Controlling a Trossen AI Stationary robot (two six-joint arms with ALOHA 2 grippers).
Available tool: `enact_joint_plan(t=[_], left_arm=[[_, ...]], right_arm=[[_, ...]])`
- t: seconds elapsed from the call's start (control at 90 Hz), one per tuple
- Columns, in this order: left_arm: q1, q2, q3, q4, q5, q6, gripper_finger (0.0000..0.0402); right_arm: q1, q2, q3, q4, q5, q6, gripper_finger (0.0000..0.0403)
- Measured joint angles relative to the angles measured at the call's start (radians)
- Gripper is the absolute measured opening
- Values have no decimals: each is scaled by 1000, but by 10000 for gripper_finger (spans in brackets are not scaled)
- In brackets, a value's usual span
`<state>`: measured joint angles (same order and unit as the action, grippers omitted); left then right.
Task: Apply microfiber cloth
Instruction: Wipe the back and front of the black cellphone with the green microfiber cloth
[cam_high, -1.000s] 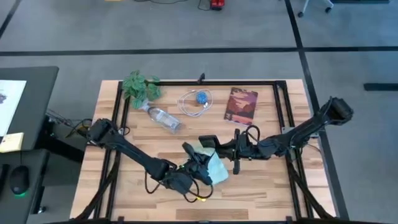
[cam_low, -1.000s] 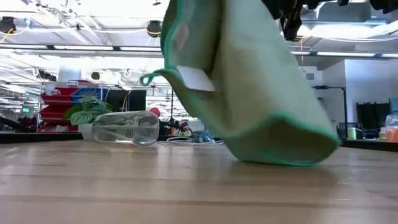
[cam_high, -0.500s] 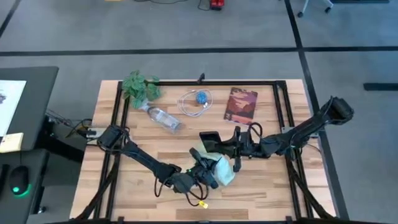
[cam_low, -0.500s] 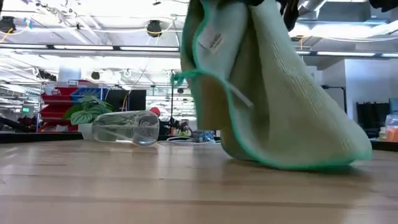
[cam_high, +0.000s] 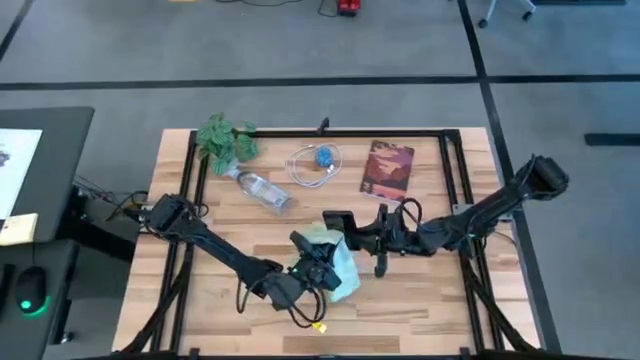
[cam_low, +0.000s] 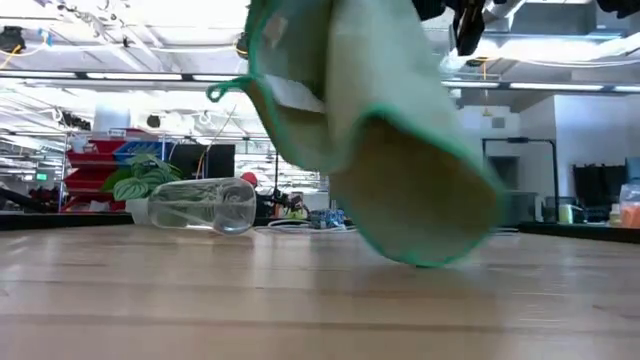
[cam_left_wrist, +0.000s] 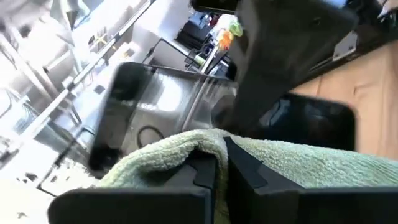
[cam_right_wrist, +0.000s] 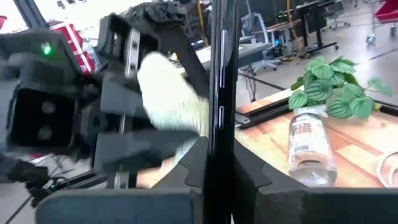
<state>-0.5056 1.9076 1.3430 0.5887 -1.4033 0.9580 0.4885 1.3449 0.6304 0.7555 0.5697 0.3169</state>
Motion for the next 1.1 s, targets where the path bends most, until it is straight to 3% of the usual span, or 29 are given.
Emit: enact_joint_plan(t=[0.1,0.267,0.378,0.722,0.889,1.1], left_arm=[[2,-35,0,-68,30,0,0],[29,-75,-1,-133,246,-25,0],[54,-75,1,-188,325,-30,0],[40,-90,1,-256,123,-99,0],[-18,-91,1,-408,129,-357,0],[-39,-91,-13,-651,268,-800,0]], right_arm=[[0,0,0,-28,-7,34,20],[3,2,-2,-63,-46,57,20],[3,2,-4,-73,-51,59,20],[-3,2,-2,-115,3,59,20],[2,-29,-3,-158,14,5,20],[33,-160,0,-269,112,-42,19]])
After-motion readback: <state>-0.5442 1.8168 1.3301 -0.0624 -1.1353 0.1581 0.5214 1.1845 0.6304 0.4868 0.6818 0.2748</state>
